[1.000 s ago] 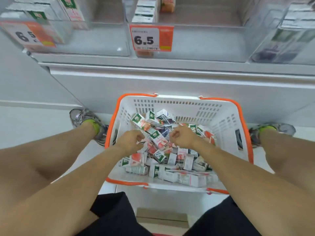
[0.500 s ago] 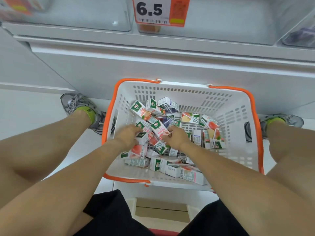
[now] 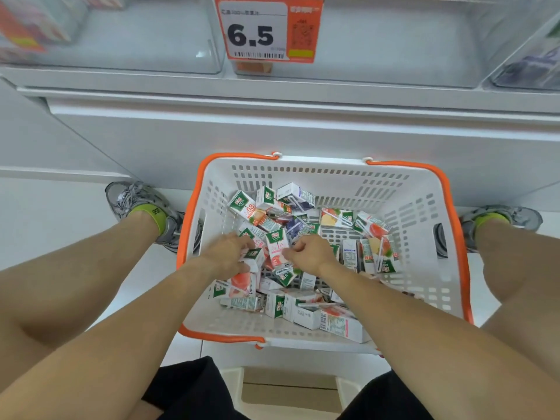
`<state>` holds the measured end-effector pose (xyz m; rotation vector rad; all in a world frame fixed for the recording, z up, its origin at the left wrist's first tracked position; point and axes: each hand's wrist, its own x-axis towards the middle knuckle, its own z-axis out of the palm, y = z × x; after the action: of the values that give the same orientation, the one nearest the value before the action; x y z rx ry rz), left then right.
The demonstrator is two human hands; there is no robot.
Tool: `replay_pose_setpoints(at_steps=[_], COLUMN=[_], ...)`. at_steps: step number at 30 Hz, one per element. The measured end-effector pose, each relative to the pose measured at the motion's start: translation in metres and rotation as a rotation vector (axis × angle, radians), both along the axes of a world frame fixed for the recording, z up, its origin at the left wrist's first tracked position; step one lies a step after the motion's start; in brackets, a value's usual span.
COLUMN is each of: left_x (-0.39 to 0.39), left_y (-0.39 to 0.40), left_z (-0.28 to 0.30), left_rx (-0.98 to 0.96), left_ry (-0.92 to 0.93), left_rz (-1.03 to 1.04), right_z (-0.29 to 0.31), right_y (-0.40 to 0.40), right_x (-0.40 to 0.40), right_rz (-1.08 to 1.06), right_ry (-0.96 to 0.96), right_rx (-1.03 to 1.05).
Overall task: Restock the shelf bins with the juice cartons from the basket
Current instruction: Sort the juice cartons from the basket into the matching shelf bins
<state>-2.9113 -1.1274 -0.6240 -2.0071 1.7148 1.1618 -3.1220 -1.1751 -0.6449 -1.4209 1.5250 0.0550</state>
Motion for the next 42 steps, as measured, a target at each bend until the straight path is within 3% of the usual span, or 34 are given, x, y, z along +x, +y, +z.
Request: replay_pose_setpoints(at_steps=[9, 12, 14, 18, 26, 29, 34, 39, 42], left_x=[-0.009, -0.014, -0.017, -0.013, -0.013, -0.015, -0.02, -0.043, -0.052], left_y=[0.003, 0.0, -0.004, -0.007, -0.008, -0.012, -0.023, -0.035, -0.039], left_z=[0.006, 0.015, 0.023, 0.031, 0.045, 0.055, 0.072, 0.118, 0.147], left_rx=[-0.113, -0.201, -0.212, -0.066, 0.083, 0.072, -0.014, -0.159, -0.241], left_ry=[-0.062, -0.011, 0.116, 0.569, 0.857, 0.96, 0.969, 1.039, 0.991], left_rz=[0.048, 0.21, 0.434, 0.95, 1.146, 1.161, 1.133, 0.858, 0.783], right_z=[-0.009, -0.01, -0.014, -0.018, -0.005, 0.02, 0.082, 0.14, 0.17], right_y=[-0.012, -0.016, -0.016, -0.019, -0.022, -0.032, -0.055, -0.067, -0.072], right_x=[0.002, 0.006, 0.012, 0.017, -0.008, -0.02, -0.032, -0.041, -0.047], right_rz=[0.061, 0.136, 0.122, 0.056, -0.052, -0.104, -0.086, -0.006, 0.078], right_ry=[0.006, -0.024, -0.041, -0.065, -0.239, -0.35, -0.561, -0.619, -0.626], right_rx=[0.122, 0.226, 0.269, 0.386, 0.531, 0.509, 0.38, 0.206, 0.124])
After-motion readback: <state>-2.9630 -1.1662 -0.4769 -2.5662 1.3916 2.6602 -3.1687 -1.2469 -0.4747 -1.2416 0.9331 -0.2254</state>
